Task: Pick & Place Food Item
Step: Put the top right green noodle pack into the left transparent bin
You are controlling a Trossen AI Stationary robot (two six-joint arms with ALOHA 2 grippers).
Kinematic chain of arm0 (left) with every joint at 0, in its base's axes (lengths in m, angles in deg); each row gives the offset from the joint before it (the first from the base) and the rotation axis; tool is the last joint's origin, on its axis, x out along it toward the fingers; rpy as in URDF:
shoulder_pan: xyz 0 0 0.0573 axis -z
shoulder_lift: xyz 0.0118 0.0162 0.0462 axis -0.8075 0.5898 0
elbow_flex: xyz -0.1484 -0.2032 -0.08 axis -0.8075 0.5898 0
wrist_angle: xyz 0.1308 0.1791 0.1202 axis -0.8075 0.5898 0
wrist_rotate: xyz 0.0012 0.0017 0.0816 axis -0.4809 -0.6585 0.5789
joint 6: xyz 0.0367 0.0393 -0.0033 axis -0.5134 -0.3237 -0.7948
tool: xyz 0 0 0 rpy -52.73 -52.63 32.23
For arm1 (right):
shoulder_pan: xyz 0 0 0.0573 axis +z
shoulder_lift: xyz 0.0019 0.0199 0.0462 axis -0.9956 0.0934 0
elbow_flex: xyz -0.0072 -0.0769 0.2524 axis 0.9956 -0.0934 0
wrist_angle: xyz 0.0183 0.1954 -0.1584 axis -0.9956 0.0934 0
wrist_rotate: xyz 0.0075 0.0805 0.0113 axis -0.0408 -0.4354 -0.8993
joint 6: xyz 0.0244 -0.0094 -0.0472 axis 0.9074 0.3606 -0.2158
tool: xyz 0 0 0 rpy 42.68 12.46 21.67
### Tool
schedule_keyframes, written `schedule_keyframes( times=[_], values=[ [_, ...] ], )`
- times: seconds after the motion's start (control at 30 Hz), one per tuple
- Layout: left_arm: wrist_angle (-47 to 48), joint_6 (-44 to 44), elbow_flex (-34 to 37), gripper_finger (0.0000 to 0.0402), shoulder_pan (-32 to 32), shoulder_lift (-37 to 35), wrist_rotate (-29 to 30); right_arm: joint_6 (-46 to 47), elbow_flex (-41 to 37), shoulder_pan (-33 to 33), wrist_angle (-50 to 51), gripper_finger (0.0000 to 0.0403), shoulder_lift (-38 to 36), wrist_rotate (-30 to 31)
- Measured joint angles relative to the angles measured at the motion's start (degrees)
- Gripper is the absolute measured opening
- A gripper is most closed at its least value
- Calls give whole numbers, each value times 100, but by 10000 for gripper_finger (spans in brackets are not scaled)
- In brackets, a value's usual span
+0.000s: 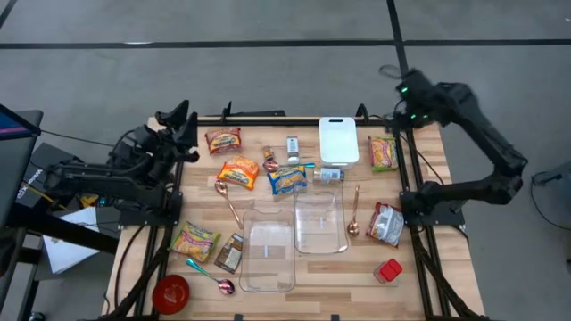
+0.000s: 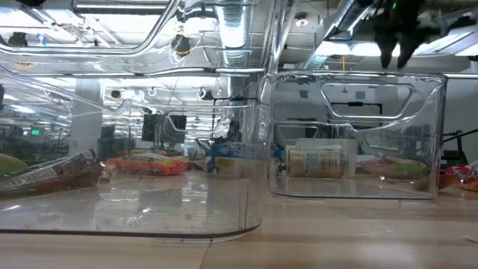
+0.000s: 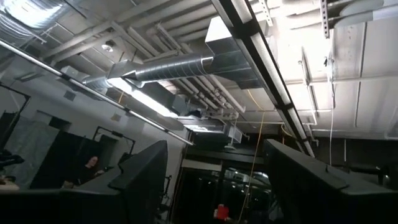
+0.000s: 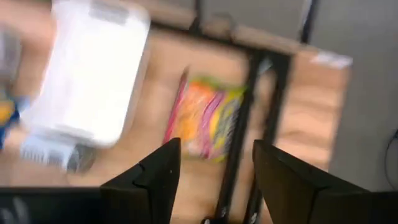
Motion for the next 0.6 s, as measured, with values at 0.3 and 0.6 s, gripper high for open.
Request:
schedule_keyframes(
  times=[0.3,0.6],
  values=[
    [-3,249,0,260,0,120,-3,227,-2360,544,-882,171,185,-809],
    [-139,250,0,260,0,121,-3,875,-3266,1259,-2203,171,190,-88]
  ],
)
